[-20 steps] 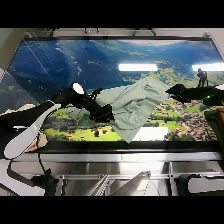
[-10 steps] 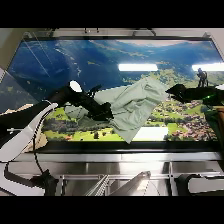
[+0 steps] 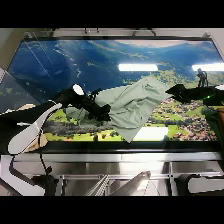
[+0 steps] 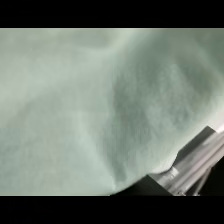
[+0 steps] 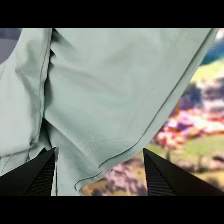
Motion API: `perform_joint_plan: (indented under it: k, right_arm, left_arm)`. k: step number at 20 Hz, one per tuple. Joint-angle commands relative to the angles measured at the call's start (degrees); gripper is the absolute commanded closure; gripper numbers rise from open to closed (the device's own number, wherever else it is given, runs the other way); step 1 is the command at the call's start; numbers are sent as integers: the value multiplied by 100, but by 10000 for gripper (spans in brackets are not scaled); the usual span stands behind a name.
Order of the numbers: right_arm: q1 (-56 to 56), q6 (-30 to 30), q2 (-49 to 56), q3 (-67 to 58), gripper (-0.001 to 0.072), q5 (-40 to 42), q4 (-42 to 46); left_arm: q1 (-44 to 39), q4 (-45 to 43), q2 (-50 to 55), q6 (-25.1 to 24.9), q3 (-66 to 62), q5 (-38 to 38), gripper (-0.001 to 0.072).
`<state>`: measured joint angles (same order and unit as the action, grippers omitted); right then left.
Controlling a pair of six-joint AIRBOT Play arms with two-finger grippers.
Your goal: Fold the shirts.
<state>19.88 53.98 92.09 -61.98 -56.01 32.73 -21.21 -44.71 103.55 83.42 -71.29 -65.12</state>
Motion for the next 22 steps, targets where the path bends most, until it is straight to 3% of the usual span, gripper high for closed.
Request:
perform_joint_plan:
  k: [1,2,3,7,11,13,14,17,20,22]
  right_arm:
    - [2,160,120,-2,137,66,-24]
    - [2,256,232,-2,232,57,-33]
    - [2,356,354,-2,250,7,-52]
    - [-79,522,850,-2,248,-254,-507]
    - [-291,247,1038,-7,267,210,-1521]
    - [-323,-149,1045,-66,628,264,-1998]
    - [-332,-160,1038,-129,694,210,-1991]
    - [-245,-164,870,-221,695,-28,-1729]
    - [-11,372,610,-223,696,262,-682]
    - [116,393,603,-214,695,11,-350]
  left_arm:
    - [-7,728,-144,-472,-4,85,678]
    - [-4,979,-219,-616,-4,20,677]
    - [-4,1049,-299,-649,-4,-33,677]
    - [46,986,-601,-651,-4,-173,677]
    - [192,975,-608,-651,-4,-313,677]
    - [293,977,-608,-656,-2,-354,677]
    - [363,984,-612,-656,-4,-428,677]
    - [636,1025,-612,-660,-4,-1029,677]
    - [863,1025,-612,-699,-2,-1738,678]
    - [898,1025,-610,-697,-2,-1836,674]
